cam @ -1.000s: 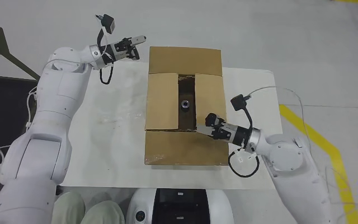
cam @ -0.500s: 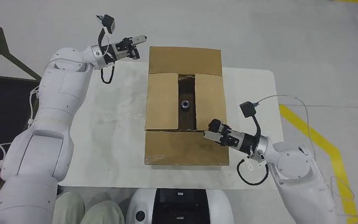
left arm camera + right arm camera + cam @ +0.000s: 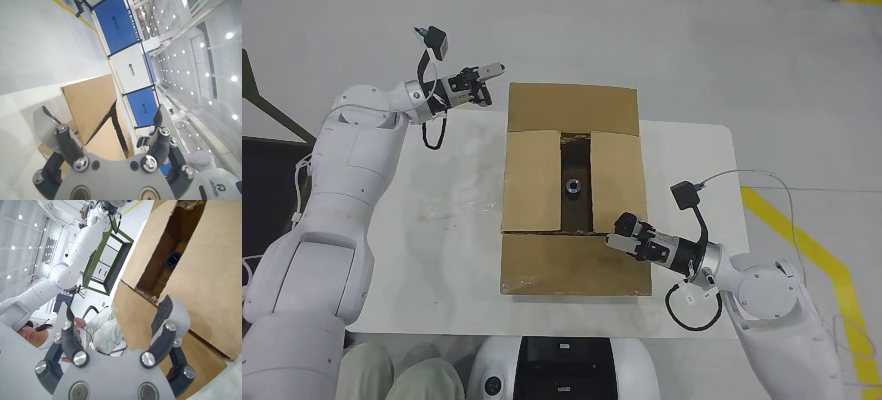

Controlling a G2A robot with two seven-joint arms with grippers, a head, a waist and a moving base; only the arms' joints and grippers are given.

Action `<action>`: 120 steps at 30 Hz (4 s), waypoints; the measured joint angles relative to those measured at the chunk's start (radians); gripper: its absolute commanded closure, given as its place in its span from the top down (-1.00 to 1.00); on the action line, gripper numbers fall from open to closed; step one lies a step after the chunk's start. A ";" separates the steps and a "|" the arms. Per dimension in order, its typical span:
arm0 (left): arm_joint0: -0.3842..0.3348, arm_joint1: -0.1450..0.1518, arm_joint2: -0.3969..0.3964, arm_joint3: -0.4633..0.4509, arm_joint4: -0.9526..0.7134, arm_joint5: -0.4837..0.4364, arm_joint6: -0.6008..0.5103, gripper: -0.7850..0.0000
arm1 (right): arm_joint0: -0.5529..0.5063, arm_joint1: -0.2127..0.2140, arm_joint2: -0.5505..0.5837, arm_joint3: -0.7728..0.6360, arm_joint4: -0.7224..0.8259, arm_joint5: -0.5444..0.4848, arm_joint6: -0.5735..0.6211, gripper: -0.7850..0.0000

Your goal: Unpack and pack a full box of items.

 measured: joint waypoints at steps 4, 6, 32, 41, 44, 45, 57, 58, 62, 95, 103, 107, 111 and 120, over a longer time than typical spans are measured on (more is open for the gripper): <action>0.013 0.000 0.003 -0.018 0.011 0.009 0.018 1.00 | 0.000 0.000 0.000 0.000 0.000 0.000 0.000 1.00; 0.032 0.001 0.008 -0.046 0.035 0.032 0.048 1.00 | 0.000 0.000 0.000 0.000 0.000 0.000 0.000 1.00; -0.021 -0.106 0.107 0.128 0.011 0.023 0.169 1.00 | 0.000 0.000 0.000 0.000 0.000 0.000 0.000 1.00; -0.047 -0.120 0.065 0.185 -0.131 -0.029 0.015 1.00 | 0.000 0.000 0.000 0.000 0.000 0.000 0.000 1.00; -0.047 -0.121 0.043 0.196 -0.186 -0.048 -0.028 1.00 | 0.000 0.000 0.000 0.000 0.000 0.000 0.000 1.00; -0.047 -0.121 0.037 0.199 -0.198 -0.056 -0.036 1.00 | 0.000 0.000 0.000 0.000 0.000 0.000 0.000 1.00; -0.005 -0.105 -0.013 0.109 -0.292 -0.034 -0.155 1.00 | 0.000 0.000 0.000 0.000 0.000 0.000 0.000 1.00; 0.002 -0.101 -0.016 0.089 -0.294 -0.027 -0.161 1.00 | 0.000 0.000 0.000 0.000 0.000 0.000 0.000 1.00; 0.028 -0.086 -0.031 0.025 -0.309 0.000 -0.189 1.00 | 0.000 0.000 0.000 0.000 0.000 0.000 0.000 1.00; 0.181 0.021 -0.024 -0.235 -0.250 0.153 -0.342 1.00 | 0.000 0.000 0.000 0.000 0.000 0.000 0.000 1.00; 0.162 0.015 0.024 -0.185 -0.206 0.096 -0.284 1.00 | 0.000 0.000 0.000 0.000 0.000 0.000 0.000 1.00; 0.155 0.012 0.032 -0.168 -0.195 0.074 -0.262 1.00 | 0.000 0.000 0.000 0.000 0.000 0.000 0.000 1.00; 0.155 0.012 0.032 -0.169 -0.196 0.076 -0.264 1.00 | 0.000 0.000 0.000 0.000 0.000 0.000 0.000 1.00; 0.155 0.012 0.032 -0.169 -0.196 0.076 -0.264 1.00 | 0.000 0.000 0.000 0.000 0.000 0.000 0.000 1.00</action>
